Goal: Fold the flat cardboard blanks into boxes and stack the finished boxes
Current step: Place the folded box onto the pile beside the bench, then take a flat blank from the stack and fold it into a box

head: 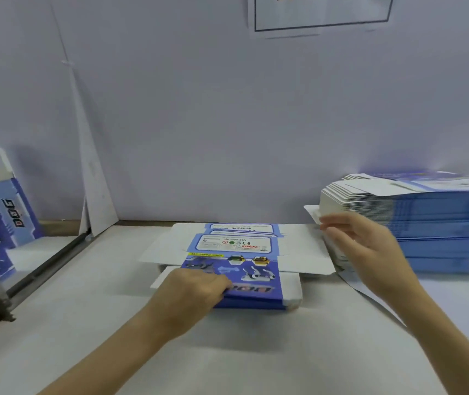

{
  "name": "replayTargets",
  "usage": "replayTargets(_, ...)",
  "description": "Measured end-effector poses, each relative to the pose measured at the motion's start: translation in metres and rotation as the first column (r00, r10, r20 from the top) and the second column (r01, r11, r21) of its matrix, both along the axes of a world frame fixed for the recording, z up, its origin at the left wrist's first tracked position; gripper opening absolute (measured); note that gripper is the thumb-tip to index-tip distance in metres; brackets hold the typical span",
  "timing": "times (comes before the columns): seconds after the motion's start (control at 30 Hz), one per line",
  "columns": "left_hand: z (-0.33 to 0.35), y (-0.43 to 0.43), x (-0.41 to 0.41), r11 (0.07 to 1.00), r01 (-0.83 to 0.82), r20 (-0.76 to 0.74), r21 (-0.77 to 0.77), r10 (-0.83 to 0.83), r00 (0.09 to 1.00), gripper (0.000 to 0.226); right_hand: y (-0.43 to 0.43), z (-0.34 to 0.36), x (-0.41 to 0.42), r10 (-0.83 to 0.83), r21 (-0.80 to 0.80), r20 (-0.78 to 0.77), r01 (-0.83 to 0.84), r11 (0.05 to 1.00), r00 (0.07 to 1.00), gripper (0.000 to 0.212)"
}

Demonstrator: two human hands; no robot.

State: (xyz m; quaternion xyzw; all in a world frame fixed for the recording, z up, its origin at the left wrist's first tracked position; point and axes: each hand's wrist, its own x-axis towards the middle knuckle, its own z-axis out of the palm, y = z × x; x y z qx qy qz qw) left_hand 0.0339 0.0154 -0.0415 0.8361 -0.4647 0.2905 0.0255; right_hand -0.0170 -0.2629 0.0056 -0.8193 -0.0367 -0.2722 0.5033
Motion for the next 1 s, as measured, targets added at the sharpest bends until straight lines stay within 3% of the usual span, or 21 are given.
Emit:
replayTargets(0.07,0.006,-0.004,-0.007,0.999,-0.007,-0.024,-0.053,0.006,1.0,0.016,0.002,-0.006,0.002,0.013,-0.013,-0.041,-0.013,1.0,0.999,0.021)
replayTargets(0.2,0.052,0.002,-0.005,0.916,-0.092,0.092,-0.39,0.138,0.986,0.03,0.005,-0.011,0.007,-0.088,0.005,0.0,0.088,0.996,0.996,0.036)
replayTargets(0.27,0.084,0.006,0.0,0.774,-0.138,0.045,-0.618,0.21,0.977,0.03,0.005,-0.01,0.009,-0.122,0.053,0.012,0.121,0.991,0.992,0.046)
replayTargets(0.33,0.107,0.002,0.003,0.614,-0.122,-0.024,-0.78,0.165,0.986,0.025,0.01,-0.008,0.011,-0.051,0.145,-0.014,0.053,0.988,0.999,0.045)
replayTargets(0.43,0.121,-0.015,0.008,0.417,-0.089,-0.093,-0.905,0.012,0.996,0.015,0.022,-0.001,0.017,0.057,0.224,0.008,-0.058,0.973,0.998,0.04)
replayTargets(0.5,0.121,-0.028,0.011,0.277,-0.138,-0.183,-0.951,-0.143,0.973,0.014,0.029,0.009,0.021,0.111,0.291,0.099,-0.135,0.947,0.989,0.037)
replayTargets(0.57,0.113,-0.041,0.01,0.195,-0.188,-0.233,-0.963,-0.243,0.942,0.011,0.034,0.019,0.023,0.131,0.353,0.198,-0.195,0.915,0.971,0.027)
replayTargets(0.7,0.088,-0.057,0.009,0.235,-0.232,-0.298,-0.944,-0.304,0.905,0.031,0.035,0.021,0.021,0.065,0.404,0.315,-0.196,0.894,0.947,0.017)
replayTargets(0.83,0.076,-0.057,0.01,0.229,-0.301,-0.374,-0.926,-0.438,0.817,0.038,0.03,0.016,0.021,0.073,0.342,0.33,-0.191,0.92,0.941,0.029)
replayTargets(1.0,0.072,-0.057,0.003,0.233,-0.326,-0.399,-0.916,-0.455,0.796,0.035,0.033,0.011,0.021,0.068,0.276,0.293,-0.153,0.949,0.954,0.04)
